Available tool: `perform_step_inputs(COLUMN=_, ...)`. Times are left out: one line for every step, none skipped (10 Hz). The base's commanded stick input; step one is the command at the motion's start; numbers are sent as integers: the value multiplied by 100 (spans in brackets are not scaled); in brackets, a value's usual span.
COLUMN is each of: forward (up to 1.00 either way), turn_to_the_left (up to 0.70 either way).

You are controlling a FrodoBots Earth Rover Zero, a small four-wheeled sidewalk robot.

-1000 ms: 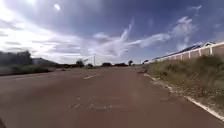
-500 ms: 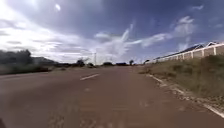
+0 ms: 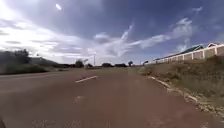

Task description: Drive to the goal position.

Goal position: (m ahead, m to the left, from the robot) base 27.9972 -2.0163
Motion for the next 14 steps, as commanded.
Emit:
perform_step_inputs(forward=100, turn_to_the_left=0)
perform_step_inputs(forward=100, turn_to_the_left=0)
perform_step_inputs(forward=100, turn_to_the_left=0)
perform_step_inputs(forward=100, turn_to_the_left=0)
perform_step_inputs(forward=100, turn_to_the_left=0)
perform_step_inputs(forward=100, turn_to_the_left=0)
perform_step_inputs(forward=100, turn_to_the_left=0)
perform_step_inputs(forward=100, turn_to_the_left=0)
perform_step_inputs(forward=100, turn_to_the_left=0)
perform_step_inputs(forward=100, turn_to_the_left=0)
perform_step_inputs(forward=100, turn_to_the_left=-35)
perform_step_inputs(forward=100, turn_to_the_left=-23)
perform_step_inputs(forward=100, turn_to_the_left=-10)
perform_step_inputs(forward=100, turn_to_the_left=0)
